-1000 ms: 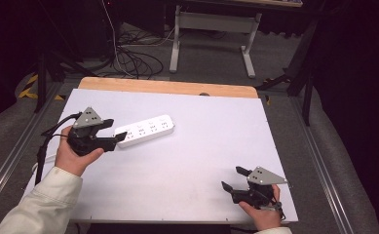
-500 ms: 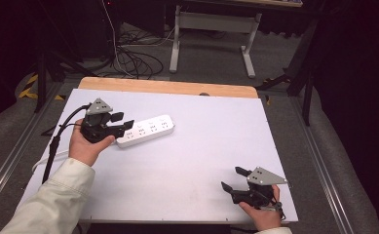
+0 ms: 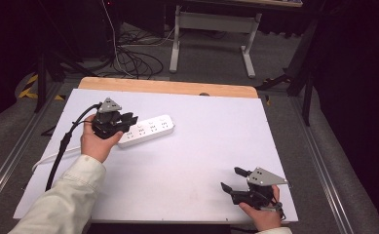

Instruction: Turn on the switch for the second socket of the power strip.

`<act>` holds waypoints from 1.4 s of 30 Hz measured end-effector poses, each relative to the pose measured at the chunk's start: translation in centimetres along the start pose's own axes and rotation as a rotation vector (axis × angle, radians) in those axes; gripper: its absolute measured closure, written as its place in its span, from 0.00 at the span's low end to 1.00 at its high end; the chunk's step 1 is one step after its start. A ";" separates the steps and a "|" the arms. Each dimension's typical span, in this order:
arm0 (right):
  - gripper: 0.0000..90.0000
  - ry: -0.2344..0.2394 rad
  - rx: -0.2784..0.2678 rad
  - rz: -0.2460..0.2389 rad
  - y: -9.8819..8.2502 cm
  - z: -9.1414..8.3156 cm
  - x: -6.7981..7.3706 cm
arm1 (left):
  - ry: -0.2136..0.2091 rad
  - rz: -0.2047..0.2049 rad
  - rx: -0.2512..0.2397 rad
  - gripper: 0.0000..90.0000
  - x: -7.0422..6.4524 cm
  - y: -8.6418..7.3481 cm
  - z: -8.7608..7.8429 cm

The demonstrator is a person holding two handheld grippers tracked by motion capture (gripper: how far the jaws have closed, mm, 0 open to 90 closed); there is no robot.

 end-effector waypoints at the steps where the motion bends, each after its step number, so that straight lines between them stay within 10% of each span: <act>1: 0.30 0.000 -0.001 0.001 0.0 0.0 0.0 | 0.004 -0.007 -0.003 0.82 0.1 0.0 0.2; 12: 0.30 0.005 -0.009 0.004 0.0 -0.2 -0.1 | 0.025 -0.060 0.005 0.99 0.9 -0.5 2.1; 42: 0.30 0.011 -0.018 0.008 -0.1 -0.4 -0.2 | 0.069 -0.098 0.058 1.00 2.1 -2.6 6.7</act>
Point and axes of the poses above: each handheld gripper's, and its own axes: z roughly forward along the jaws, y roughly out of its top, x roughly to its left, the point moved 2 cm from there along z, roughly forward along the jaws, and after that the axes turned 7 degrees about -y, right-handed, at the moved point
